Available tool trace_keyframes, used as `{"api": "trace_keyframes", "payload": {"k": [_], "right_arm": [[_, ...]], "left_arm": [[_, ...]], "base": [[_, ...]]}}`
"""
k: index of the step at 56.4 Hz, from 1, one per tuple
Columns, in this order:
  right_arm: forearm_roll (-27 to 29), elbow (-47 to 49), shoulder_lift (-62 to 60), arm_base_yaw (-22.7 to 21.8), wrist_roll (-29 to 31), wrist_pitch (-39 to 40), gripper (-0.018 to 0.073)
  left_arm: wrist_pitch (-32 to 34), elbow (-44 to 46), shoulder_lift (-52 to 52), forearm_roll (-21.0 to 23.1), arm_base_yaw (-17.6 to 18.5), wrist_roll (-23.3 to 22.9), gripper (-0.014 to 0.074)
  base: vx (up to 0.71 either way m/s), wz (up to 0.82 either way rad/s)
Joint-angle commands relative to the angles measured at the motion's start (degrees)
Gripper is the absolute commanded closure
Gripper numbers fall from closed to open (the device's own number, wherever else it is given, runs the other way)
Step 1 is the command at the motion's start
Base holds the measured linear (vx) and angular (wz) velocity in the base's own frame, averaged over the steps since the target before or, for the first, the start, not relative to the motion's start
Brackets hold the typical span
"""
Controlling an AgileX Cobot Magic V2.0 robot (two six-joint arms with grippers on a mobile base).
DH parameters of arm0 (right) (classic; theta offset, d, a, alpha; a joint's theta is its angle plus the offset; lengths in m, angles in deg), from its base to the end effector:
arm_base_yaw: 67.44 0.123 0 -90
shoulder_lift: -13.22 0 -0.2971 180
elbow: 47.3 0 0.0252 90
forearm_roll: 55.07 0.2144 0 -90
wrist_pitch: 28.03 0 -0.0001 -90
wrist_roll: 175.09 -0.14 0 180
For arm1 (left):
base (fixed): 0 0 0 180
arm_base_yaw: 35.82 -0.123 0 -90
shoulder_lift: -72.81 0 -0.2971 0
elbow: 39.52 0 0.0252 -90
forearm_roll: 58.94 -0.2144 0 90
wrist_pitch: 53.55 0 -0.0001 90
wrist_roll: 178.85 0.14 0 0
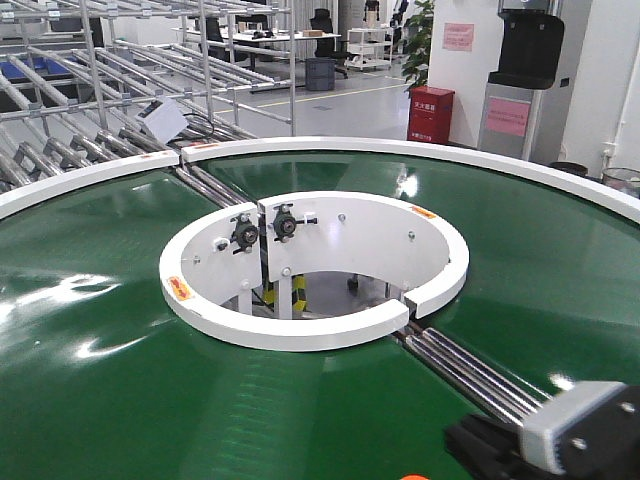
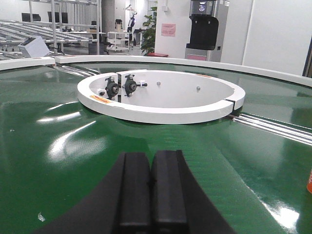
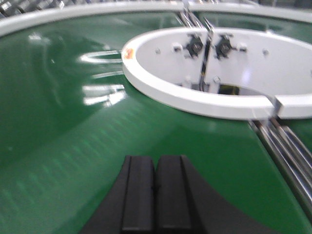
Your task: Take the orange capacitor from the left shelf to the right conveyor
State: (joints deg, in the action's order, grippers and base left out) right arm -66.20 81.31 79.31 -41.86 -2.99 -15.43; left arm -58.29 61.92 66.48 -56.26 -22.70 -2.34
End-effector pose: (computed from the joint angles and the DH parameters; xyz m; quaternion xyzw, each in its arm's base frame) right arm 0.1927 0.0988 0.2815 -0.2081 0.7661 0.1356 0.5928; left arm 0.0544 -0.0132 0.2008 0.0441 0.7034 -0.1201 0.6992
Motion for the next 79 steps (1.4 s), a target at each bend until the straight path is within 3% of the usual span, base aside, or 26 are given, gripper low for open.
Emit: {"api": "trace_keyframes", "payload": {"k": [1,10,30,37,43,48,56,60,62,79], "right_arm": [[-0.7,1.5,-6.1,-0.2,-0.4,-4.3,0.0573],[-0.7,1.5,-13.1,-0.2,-0.4,-9.7,0.0573],[-0.8,1.0,-16.8,-0.3,0.2,-10.7,0.0571],[0.4,-3.7,-22.1,-1.2,3.6,-11.6,0.0571],[5.2,-10.7,-30.3,-6.3,3.5,-11.4,0.0571],[8.7,-17.2,-38.0,-13.2,3.5,-11.4,0.0571],[8.0,-25.9,-51.9,-24.5,3.5,-11.9,0.0571],[8.1,-28.6,-57.7,-27.5,3.5,-12.6,0.0571],[8.0,-28.5,-60.2,-28.4,3.6,-15.8,0.0571],[8.1,-28.5,-59.6,-28.9,3.5,-18.4,0.0571]], "left_arm": [[4.7,1.7,0.2,0.3,0.4,-0.3,0.0603],[4.7,1.7,0.2,0.3,0.4,-0.3,0.0603],[4.7,1.7,0.2,0.3,0.4,-0.3,0.0603],[4.7,1.7,0.2,0.3,0.4,-0.3,0.0603],[4.7,1.7,0.2,0.3,0.4,-0.3,0.0603],[4.7,1.7,0.2,0.3,0.4,-0.3,0.0603],[4.7,1.7,0.2,0.3,0.4,-0.3,0.0603],[4.7,1.7,0.2,0.3,0.4,-0.3,0.0603],[4.7,1.7,0.2,0.3,0.4,-0.3,0.0603],[4.7,1.7,0.2,0.3,0.4,-0.3,0.0603]], "base": [[0.0,0.0],[0.0,0.0],[0.0,0.0],[0.0,0.0],[0.0,0.0],[0.0,0.0],[0.0,0.0],[0.0,0.0],[0.0,0.0],[0.0,0.0]]}}
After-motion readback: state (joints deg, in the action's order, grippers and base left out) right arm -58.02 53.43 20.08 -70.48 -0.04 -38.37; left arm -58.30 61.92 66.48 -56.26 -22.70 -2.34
